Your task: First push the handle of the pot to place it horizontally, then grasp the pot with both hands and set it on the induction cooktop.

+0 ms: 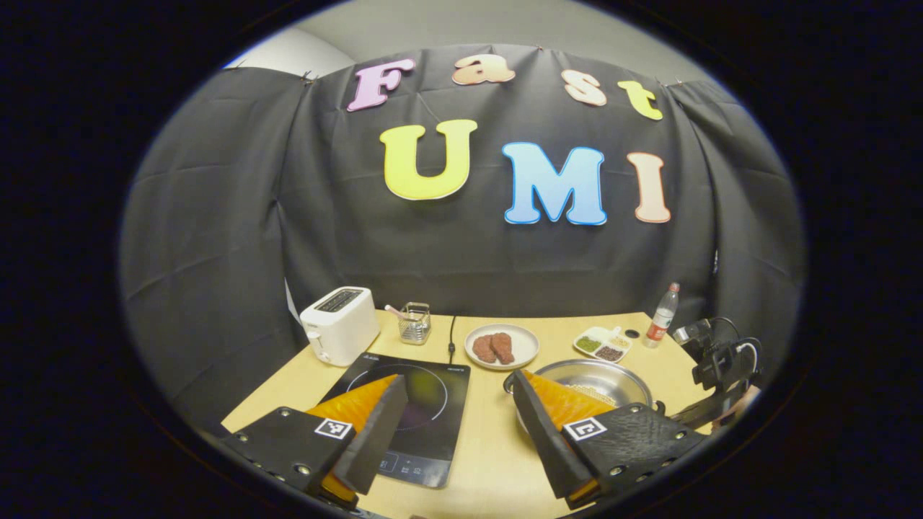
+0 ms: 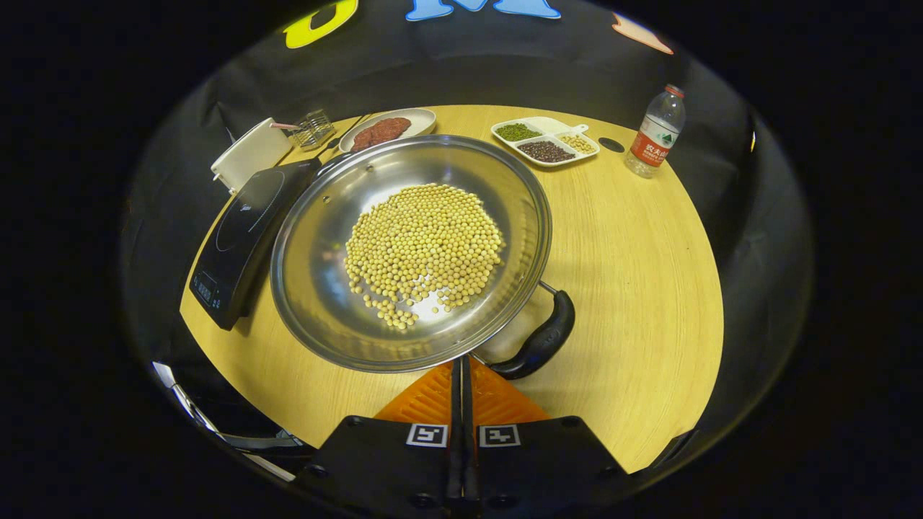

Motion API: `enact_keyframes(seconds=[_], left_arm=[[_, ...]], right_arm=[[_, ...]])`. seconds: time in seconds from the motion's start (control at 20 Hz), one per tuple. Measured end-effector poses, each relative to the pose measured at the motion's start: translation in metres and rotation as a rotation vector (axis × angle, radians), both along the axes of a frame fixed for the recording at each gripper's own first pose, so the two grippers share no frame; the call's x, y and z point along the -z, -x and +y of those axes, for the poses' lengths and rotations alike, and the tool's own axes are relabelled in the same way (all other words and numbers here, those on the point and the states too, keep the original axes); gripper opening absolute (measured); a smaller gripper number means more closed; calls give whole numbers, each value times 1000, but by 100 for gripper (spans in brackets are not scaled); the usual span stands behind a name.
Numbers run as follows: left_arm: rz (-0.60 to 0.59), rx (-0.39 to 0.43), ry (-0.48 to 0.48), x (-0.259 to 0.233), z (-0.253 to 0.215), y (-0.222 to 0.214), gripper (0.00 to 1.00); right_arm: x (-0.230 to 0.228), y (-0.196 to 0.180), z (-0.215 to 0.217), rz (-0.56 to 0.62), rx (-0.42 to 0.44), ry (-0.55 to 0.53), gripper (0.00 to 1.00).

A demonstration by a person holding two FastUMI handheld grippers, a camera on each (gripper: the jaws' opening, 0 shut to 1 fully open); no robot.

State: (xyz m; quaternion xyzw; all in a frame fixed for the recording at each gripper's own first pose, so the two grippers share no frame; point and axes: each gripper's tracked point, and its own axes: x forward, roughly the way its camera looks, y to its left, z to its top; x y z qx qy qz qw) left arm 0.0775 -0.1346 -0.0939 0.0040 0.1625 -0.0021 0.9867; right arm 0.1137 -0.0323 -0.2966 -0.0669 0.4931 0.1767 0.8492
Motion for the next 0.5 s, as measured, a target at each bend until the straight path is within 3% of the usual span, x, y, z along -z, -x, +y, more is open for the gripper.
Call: enact_keyframes(seconds=[0.5], left_arm=[[1,-17,4,2,-15,-6,90]], right_arm=[[-1,-23,-22,-19,34,7,2]])
